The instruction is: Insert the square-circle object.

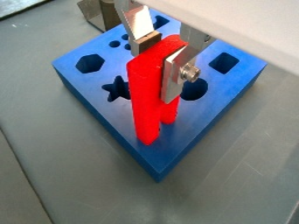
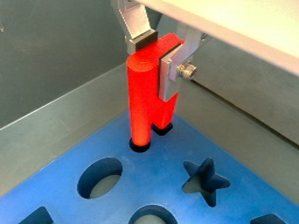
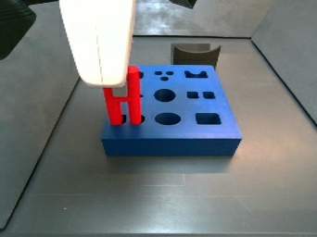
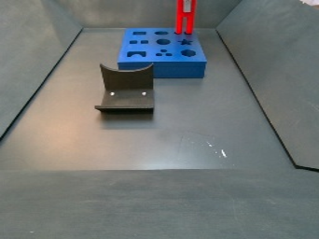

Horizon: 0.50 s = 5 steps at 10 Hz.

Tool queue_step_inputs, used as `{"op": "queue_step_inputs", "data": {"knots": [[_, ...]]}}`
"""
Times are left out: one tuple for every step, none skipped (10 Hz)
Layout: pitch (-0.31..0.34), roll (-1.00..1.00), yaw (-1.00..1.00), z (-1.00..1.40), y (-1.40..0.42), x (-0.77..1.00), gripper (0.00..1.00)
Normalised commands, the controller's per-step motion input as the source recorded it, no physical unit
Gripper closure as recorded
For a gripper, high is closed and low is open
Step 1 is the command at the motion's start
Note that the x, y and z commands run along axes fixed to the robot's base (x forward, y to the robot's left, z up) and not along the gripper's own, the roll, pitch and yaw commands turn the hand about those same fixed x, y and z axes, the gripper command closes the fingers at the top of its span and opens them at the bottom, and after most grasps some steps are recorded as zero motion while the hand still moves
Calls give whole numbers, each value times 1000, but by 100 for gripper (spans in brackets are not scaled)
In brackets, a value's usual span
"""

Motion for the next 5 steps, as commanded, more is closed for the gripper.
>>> {"op": "queue_step_inputs", "data": {"knots": [[0,80,-297,-700,31,194,100],[19,104,-306,-683,11,103,100],[0,111,-231,-840,0,0,100],[-67,136,-86,-1000,-11,-17,100],[-89,120,0,-1000,-6,-49,100]]}}
